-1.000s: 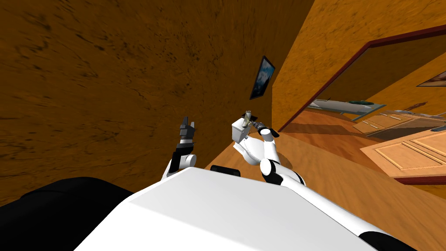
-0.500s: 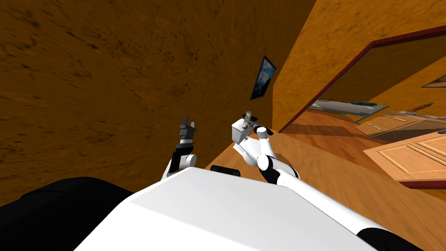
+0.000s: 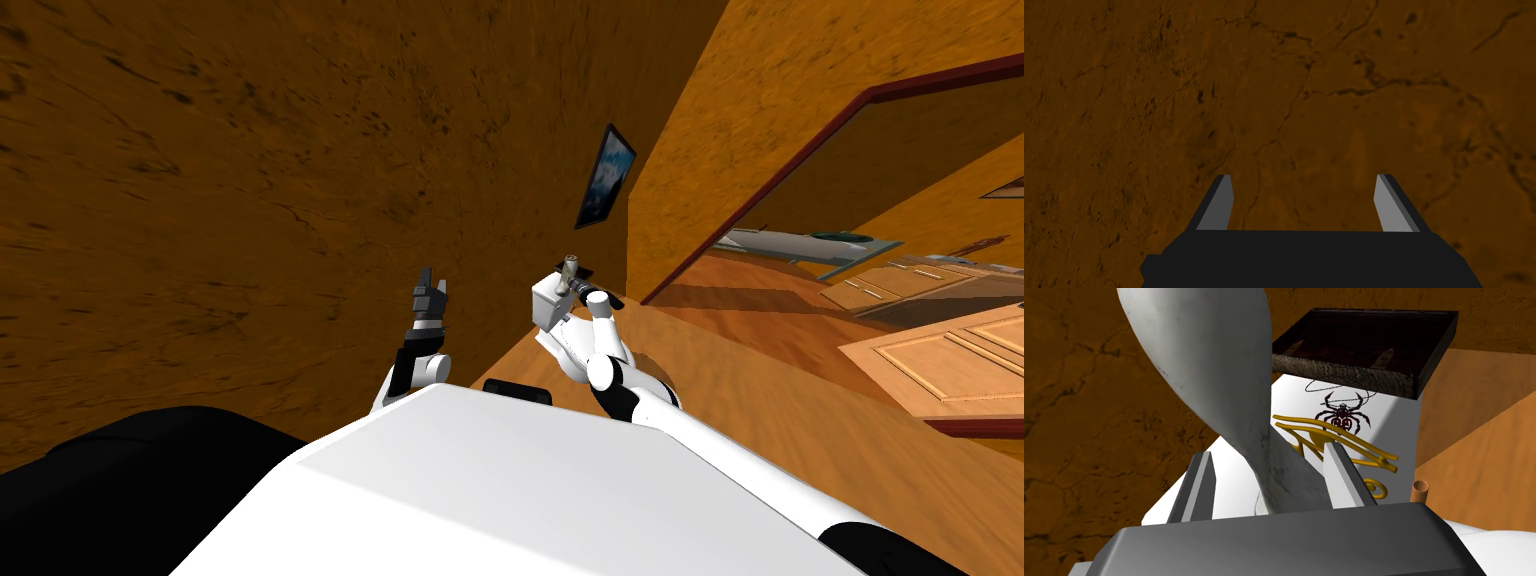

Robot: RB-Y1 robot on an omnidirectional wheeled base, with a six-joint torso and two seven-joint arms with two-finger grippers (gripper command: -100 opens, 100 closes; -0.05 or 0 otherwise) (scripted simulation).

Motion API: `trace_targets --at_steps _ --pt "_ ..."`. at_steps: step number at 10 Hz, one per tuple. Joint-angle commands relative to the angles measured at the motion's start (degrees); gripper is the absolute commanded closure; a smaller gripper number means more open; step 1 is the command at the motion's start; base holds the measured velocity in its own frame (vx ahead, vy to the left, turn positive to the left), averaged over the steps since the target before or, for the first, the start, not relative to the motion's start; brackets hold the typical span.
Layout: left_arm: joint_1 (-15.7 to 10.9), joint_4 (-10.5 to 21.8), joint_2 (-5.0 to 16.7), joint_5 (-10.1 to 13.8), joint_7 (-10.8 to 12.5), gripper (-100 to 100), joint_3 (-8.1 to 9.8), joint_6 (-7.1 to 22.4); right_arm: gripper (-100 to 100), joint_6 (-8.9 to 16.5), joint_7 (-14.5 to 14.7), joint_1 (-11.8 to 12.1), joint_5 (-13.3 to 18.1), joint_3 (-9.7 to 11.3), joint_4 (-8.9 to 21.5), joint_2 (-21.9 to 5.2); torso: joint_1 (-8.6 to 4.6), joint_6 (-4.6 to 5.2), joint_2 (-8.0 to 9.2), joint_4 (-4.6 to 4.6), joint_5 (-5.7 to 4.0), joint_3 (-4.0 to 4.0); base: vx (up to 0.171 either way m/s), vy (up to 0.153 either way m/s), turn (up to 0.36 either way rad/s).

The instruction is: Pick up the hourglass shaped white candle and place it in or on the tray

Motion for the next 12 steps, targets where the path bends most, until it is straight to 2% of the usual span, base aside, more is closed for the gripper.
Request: trace_targets --at_steps 1,4,5,6,7,8,10,12 --pt "0.00 0.00 0.00 0.00 0.00 0 0.00 0.00 100 0.00 0.00 0.00 0.00 0.00 0.00 0.00 0.00 0.00 0.00 0.00 0.00 0.00 0.000 0.002 0.012" --pt "0.00 0.00 0.00 0.00 0.00 0 0.00 0.00 100 0.01 0.10 0.03 0.07 0.04 0.01 -0.03 -0.09 0.00 -0.01 0.02 -0.06 0.01 0.000 0.000 0.000" --pt "0.00 0.00 0.00 0.00 0.00 0 0.00 0.00 0 0.00 0.12 0.04 0.08 0.04 0.01 -0.05 -0.08 -0.02 0.00 0.02 -0.07 0.01 0.000 0.000 0.000" --pt "0.00 0.00 0.00 0.00 0.00 0 0.00 0.00 100 0.00 0.12 0.04 0.08 0.03 0.00 -0.06 -0.06 -0.03 0.00 0.02 -0.06 0.01 0.000 0.000 0.000" --pt "0.00 0.00 0.00 0.00 0.00 0 0.00 0.00 0 -0.01 0.14 0.06 0.09 0.03 0.01 -0.08 -0.05 -0.04 0.00 0.03 -0.07 0.01 0.000 0.000 0.000" --pt "0.00 0.00 0.00 0.00 0.00 0 0.00 0.00 100 -0.56 0.28 0.18 0.29 0.33 0.13 -1.87 -0.04 -0.05 0.00 0.03 -0.07 0.02 -0.058 -0.026 0.036" --pt "-0.01 0.00 0.00 0.00 0.00 0 0.00 0.00 100 -1.67 0.55 -0.06 0.90 0.53 0.72 -3.91 -0.42 0.16 0.47 0.11 -0.14 0.27 -0.138 -0.084 0.022" --pt "-0.01 0.00 0.01 0.00 0.00 0 0.01 0.00 100 -2.54 0.78 -0.84 1.67 0.21 1.69 -5.02 -0.90 0.28 0.49 0.23 -0.21 0.35 -0.061 -0.161 0.001"
